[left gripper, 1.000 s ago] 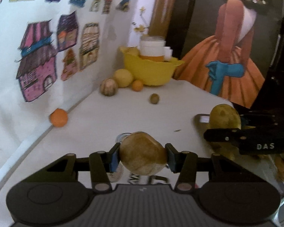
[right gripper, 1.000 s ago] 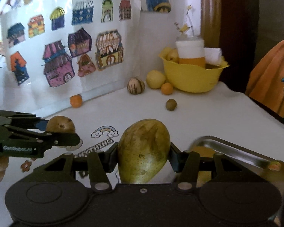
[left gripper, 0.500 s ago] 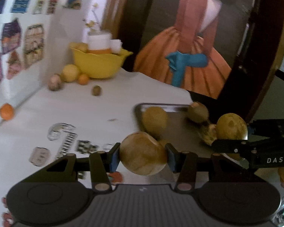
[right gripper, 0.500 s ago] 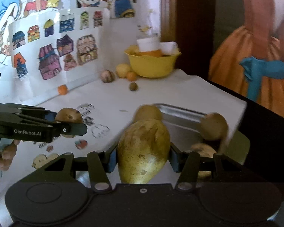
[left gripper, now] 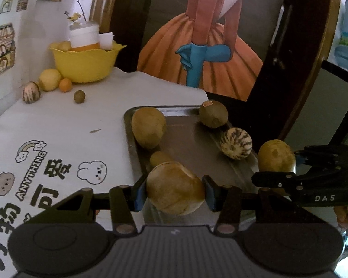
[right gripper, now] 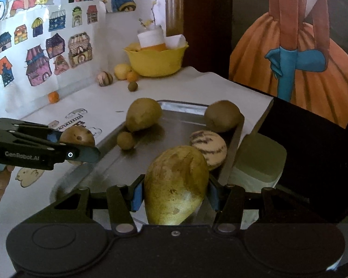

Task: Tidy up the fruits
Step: 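Carry the pale fruit with the left tool while the right tool carries the mango over the tray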

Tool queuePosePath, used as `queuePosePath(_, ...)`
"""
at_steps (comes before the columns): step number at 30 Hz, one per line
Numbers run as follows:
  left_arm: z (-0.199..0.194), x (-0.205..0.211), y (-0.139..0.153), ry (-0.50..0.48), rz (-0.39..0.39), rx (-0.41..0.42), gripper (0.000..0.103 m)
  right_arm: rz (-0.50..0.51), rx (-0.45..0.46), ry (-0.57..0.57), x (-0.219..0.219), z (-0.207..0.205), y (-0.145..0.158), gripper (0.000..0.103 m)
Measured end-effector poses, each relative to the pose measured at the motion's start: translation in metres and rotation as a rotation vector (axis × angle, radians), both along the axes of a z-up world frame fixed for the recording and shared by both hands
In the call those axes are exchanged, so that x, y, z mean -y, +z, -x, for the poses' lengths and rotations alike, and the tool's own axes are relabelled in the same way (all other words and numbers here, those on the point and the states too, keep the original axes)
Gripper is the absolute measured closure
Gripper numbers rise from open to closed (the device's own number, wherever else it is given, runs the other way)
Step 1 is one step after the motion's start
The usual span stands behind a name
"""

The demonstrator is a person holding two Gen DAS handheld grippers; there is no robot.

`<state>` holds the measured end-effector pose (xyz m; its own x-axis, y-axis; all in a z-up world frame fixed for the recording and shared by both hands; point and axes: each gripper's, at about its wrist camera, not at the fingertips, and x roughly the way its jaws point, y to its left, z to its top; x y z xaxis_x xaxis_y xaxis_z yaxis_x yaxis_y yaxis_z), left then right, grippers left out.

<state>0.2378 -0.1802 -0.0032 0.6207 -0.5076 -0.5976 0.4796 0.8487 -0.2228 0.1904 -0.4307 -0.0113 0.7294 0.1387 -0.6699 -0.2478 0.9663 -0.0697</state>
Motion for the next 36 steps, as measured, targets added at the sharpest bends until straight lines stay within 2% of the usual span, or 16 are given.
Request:
queuePosePath(22, -0.009, 0.007, -0.013, -0.014, -0.017, -0.009, 0.050, 0.070, 0.032, 0.025, -0.006, -0.009, -0.020, 0.048)
queuePosePath(36, -0.009, 0.011, -0.016, -0.032, -0.034, 0.004, 0.050, 0.074, 0.028, 0.029, -0.010, -0.012, -0.027, 0.048)
